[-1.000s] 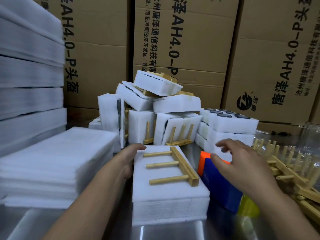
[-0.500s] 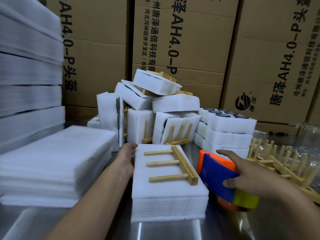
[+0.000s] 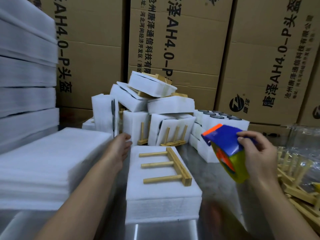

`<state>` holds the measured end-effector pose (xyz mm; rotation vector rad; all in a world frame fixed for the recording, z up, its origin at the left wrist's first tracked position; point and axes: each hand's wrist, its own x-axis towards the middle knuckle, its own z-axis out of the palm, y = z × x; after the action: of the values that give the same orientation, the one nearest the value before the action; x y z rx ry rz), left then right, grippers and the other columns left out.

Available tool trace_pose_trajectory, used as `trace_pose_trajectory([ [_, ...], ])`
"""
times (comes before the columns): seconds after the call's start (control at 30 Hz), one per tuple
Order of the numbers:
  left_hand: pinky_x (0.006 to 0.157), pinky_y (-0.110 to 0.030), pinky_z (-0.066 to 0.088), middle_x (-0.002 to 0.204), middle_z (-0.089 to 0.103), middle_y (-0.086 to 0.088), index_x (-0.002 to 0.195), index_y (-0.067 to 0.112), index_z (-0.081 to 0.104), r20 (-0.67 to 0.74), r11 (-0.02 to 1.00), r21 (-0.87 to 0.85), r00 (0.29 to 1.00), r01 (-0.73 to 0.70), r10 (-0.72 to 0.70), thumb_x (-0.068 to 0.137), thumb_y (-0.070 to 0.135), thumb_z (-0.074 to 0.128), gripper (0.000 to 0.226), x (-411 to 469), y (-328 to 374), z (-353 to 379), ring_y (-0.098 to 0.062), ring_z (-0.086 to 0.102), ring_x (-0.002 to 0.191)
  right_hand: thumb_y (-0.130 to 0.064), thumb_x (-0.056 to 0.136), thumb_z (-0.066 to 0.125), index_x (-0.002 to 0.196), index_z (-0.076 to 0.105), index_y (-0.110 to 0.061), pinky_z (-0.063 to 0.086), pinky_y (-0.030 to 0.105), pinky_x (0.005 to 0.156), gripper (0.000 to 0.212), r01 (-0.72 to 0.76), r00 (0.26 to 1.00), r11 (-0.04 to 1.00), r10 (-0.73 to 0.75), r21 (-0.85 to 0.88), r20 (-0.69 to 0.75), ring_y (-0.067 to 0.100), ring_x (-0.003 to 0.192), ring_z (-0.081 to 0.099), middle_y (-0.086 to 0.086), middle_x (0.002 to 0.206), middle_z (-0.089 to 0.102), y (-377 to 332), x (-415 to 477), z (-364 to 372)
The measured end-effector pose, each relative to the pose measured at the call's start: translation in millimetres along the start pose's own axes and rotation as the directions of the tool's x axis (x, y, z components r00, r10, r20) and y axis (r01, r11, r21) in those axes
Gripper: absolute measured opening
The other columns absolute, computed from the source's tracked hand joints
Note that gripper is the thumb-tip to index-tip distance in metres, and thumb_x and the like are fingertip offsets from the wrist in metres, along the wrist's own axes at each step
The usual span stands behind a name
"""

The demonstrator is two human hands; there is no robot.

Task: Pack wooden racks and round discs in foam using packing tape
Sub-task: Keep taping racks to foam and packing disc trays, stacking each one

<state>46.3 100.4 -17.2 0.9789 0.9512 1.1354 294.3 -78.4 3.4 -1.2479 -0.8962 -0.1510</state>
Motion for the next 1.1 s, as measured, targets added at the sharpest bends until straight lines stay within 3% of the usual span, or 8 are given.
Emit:
trace_pose_trajectory([
  [0.1,0.097,-0.03,0.036,0.124,0.06,-0.003,0.12,0.017,0.059,0.109,0.994,0.037,0.989,-0.102,0.098,0.093,0.028,0.047,0.031,-11.0,5.7,8.5,-0.018,0.051,0.115,-0.008,0.082,0.054,0.067,0.07,-0.032,0.045,0.01,0.062,0.033,0.036,0.994,0.925,0.007,0.378,-0.112,-0.008,0.071,0.057,-0.019,0.071,0.065,-13.8,0.4,-4.8],
  [0.17,0.091,-0.026,0.033,0.121,0.062,0.003,0.117,0.02,0.063,0.068,0.974,0.051,0.974,-0.22,0.216,0.091,0.031,0.051,0.031,-17.8,14.4,11.3,-0.012,0.051,0.115,-0.011,0.081,0.05,0.069,0.071,-0.027,0.047,0.014,0.061,0.029,-0.045,0.994,0.785,0.096,0.618,-0.05,0.001,0.069,0.06,-0.015,0.07,0.065,-22.2,0.0,-6.5],
  [0.27,0.086,-0.024,0.042,0.111,0.069,0.004,0.102,0.022,0.069,0.095,0.935,0.022,0.932,-0.355,0.351,0.089,0.033,0.056,0.022,-33.9,31.5,13.4,-0.011,0.06,0.109,-0.011,0.086,0.042,0.064,0.071,-0.024,0.049,0.013,0.058,0.039,-0.158,0.986,0.646,0.136,0.747,0.091,0.005,0.061,0.061,-0.012,0.066,0.065,-31.8,-2.7,-7.1],
  [0.4,0.066,-0.029,0.057,0.106,0.072,-0.009,0.104,0.011,0.068,0.55,0.994,0.065,0.834,-0.082,0.032,0.072,0.06,0.055,0.061,-65.3,40.4,25.0,-0.021,0.07,0.093,-0.01,0.089,0.038,0.062,0.072,-0.024,0.051,0.013,0.057,0.046,-0.234,0.97,0.609,0.097,0.758,0.222,0.004,0.058,0.062,-0.012,0.065,0.066,-38.2,-10.4,-5.5],
  [0.47,0.063,-0.028,0.056,0.106,0.071,-0.011,0.1,0.01,0.073,0.648,0.991,0.134,0.758,-0.018,-0.074,0.057,0.067,0.059,0.072,-72.8,37.3,32.6,-0.02,0.071,0.09,-0.007,0.09,0.035,0.058,0.071,-0.024,0.05,0.012,0.054,0.051,-0.257,0.962,0.626,0.089,0.736,0.26,0.002,0.057,0.062,-0.013,0.064,0.066,-37.7,-13.8,-2.8],
  [0.67,0.055,-0.024,0.056,0.087,0.073,-0.011,0.092,0.007,0.069,0.6,0.999,0.028,0.799,0.033,-0.044,0.058,0.036,0.069,0.045,-69.4,29.7,37.2,-0.012,0.069,0.064,-0.004,0.087,0.037,0.06,0.072,-0.025,0.049,0.013,0.05,0.048,-0.301,0.931,0.7,0.068,0.648,0.359,0.003,0.056,0.061,-0.01,0.067,0.065,-33.8,-18.2,4.0],
  [0.8,0.052,-0.023,0.055,0.083,0.073,-0.011,0.092,0.008,0.067,0.571,0.997,0.029,0.817,0.072,-0.076,0.086,0.021,0.057,0.018,-65.5,27.7,33.3,-0.012,0.069,0.061,-0.005,0.085,0.039,0.06,0.072,-0.024,0.047,0.012,0.048,0.046,-0.323,0.921,0.698,0.075,0.639,0.383,0.003,0.054,0.061,-0.01,0.066,0.066,-32.8,-18.5,4.9],
  [1.1,0.05,-0.023,0.054,0.067,0.069,-0.003,0.061,0.014,0.073,0.537,0.996,0.058,0.839,0.067,-0.088,0.086,0.027,0.061,0.03,-65.9,25.5,34.8,-0.009,0.067,0.057,-0.014,0.071,0.048,0.061,0.072,-0.024,0.049,0.014,0.05,0.028,-0.346,0.904,0.682,0.058,0.644,0.424,0.003,0.056,0.063,-0.01,0.067,0.066,-29.6,-18.8,4.0],
])
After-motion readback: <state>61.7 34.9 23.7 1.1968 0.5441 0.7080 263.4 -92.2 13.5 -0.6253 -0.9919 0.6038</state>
